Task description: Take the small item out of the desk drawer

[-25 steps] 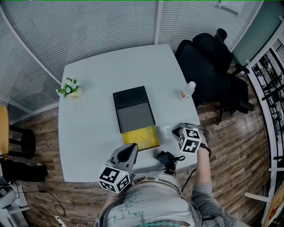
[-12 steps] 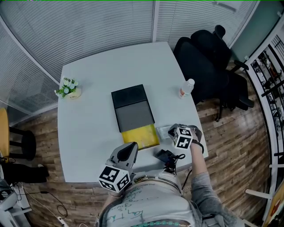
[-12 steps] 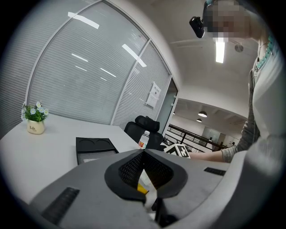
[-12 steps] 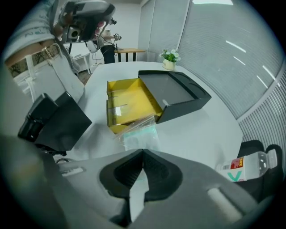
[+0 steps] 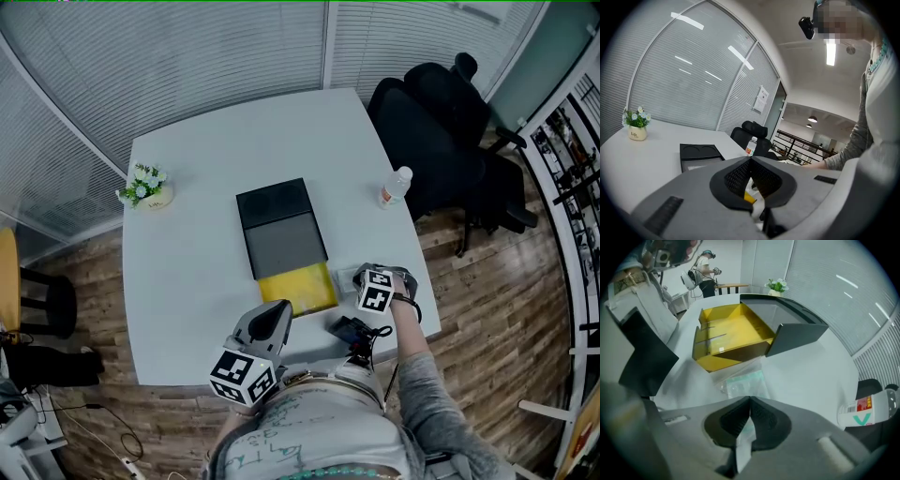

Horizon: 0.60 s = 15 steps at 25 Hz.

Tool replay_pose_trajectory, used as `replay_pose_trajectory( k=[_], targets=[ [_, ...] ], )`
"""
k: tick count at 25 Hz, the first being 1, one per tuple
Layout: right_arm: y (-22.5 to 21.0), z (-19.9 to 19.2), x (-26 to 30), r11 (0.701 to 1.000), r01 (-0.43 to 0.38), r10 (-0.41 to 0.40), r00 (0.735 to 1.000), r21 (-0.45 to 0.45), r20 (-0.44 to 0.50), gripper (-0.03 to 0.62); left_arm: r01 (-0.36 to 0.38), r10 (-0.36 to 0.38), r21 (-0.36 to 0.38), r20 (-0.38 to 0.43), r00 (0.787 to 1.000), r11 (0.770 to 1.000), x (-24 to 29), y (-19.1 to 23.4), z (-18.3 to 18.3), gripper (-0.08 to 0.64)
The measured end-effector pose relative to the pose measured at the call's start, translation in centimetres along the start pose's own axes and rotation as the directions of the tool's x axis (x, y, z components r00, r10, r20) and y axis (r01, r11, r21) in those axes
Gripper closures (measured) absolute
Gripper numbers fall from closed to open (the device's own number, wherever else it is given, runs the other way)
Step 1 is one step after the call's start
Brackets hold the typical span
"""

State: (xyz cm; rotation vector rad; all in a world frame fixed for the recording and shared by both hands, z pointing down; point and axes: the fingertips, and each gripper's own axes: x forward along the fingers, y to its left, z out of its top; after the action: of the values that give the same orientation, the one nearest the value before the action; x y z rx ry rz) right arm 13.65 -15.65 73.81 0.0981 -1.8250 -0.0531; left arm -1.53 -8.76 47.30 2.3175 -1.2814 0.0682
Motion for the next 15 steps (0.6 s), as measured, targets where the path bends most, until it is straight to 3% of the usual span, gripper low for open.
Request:
replay_pose_trajectory(
  k=[15],
  targets=[
    [-0.47, 0.09, 0.23, 0.996, 0.009, -0.011, 1.000, 0.083, 0.023, 0.595, 0.010, -0.010, -0.007, -0.009, 1.000, 1.000, 0.08, 0.07, -0.14, 0.561]
  ],
)
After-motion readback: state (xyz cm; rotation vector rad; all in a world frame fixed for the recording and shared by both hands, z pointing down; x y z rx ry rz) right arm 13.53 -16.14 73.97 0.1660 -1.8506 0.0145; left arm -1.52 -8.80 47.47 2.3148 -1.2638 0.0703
